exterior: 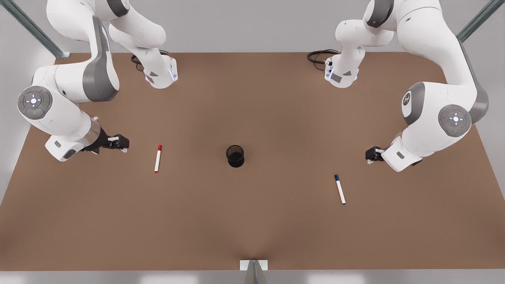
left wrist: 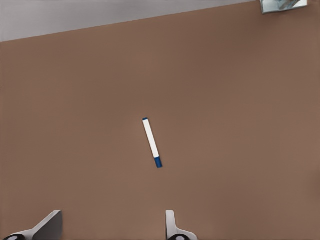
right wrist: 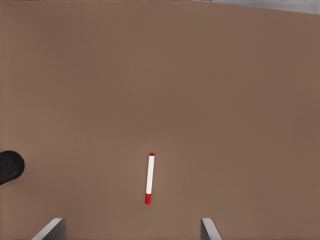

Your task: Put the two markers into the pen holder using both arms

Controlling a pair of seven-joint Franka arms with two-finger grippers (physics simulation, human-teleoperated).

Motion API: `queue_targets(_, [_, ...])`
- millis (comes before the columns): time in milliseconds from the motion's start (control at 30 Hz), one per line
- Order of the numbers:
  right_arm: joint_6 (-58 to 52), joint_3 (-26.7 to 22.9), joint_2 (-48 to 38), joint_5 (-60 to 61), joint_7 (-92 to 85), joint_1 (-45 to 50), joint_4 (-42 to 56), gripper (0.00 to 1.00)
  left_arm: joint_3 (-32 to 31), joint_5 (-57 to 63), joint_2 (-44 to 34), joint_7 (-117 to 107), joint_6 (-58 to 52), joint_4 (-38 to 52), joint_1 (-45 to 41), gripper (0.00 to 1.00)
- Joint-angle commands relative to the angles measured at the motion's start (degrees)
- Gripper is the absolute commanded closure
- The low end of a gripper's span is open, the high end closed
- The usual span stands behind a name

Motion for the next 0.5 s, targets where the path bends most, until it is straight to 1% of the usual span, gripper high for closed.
queue_targets(0, [1.37, 0.0, -0.07, 0.02, 1.95, 0.01, 0.03, 0.0, -0.01, 0.14, 0.02, -2.51, 2.76, 0.03, -0.01, 0.0])
queue_targets(33, [1.37, 0.0, -0.07, 0.02, 2.04, 0.01, -0.06, 0.0, -0.01, 0.14, 0.46, -2.42, 2.85, -0.06, -0.01, 0.0])
queue_targets(100, [1.37, 0.0, -0.07, 0.1, 2.39, 0.01, -0.15, 0.0, -0.01, -0.12, 3.61, -11.46, 5.39, -0.85, -1.41, 0.0])
queue_targets(133, [2.33, 0.09, 1.51, 0.02, 2.13, 0.45, -0.15, 0.0, -0.01, -0.12, 7.84, -16.13, 10.4, -1.11, -1.68, 0.0])
queue_targets(200, [4.44, -0.09, 5.11, 0.1, 2.04, -0.34, -0.15, 0.0, 0.34, -0.21, 9.25, -17.36, 21.29, -8.75, -1.24, 0.0])
queue_targets(233, [4.88, -0.35, 7.22, 0.28, 2.21, -1.22, -0.41, 0.0, 0.43, -0.3, 9.43, -17.89, 27.09, -12.96, 0.43, 0.0])
queue_targets(267, [6.19, -0.35, 9.15, 0.02, 2.3, -1.13, -0.93, 0.0, 0.43, -0.3, 10.83, -17.89, 30.79, -13.95, 1.04, 0.0])
queue_targets(333, [10.07, 0.17, 8.37, 0.02, 3.01, -1.31, -6.47, 0.0, 0.43, -0.3, 15.13, -17.89, 35.1, -13.95, 2.28, 0.0])
queue_targets(367, [11.12, 0.52, 5.91, 0.1, 6.08, -1.13, -11.74, 0.0, 0.43, -0.56, 16.37, -18.16, 36.77, -13.95, 3.68, 0.0])
queue_targets(400, [14.46, 2.1, 3.1, 0.1, 9.24, -1.22, -17.02, 0.0, 0.43, -0.65, 17.16, -19.03, 38.09, -13.86, 3.69, 0.0])
queue_targets(433, [14.55, 3.51, 2.83, 0.1, 12.31, -1.13, -17.99, 0.0, 0.43, -0.56, 17.77, -22.88, 39.67, -13.86, 3.16, 0.0])
queue_targets(467, [18.93, 4.04, 3.18, 0.1, 15.83, -0.69, -22.2, 0.0, 0.43, -0.21, 18.57, -28.08, 40.03, -13.59, 1.66, 0.0])
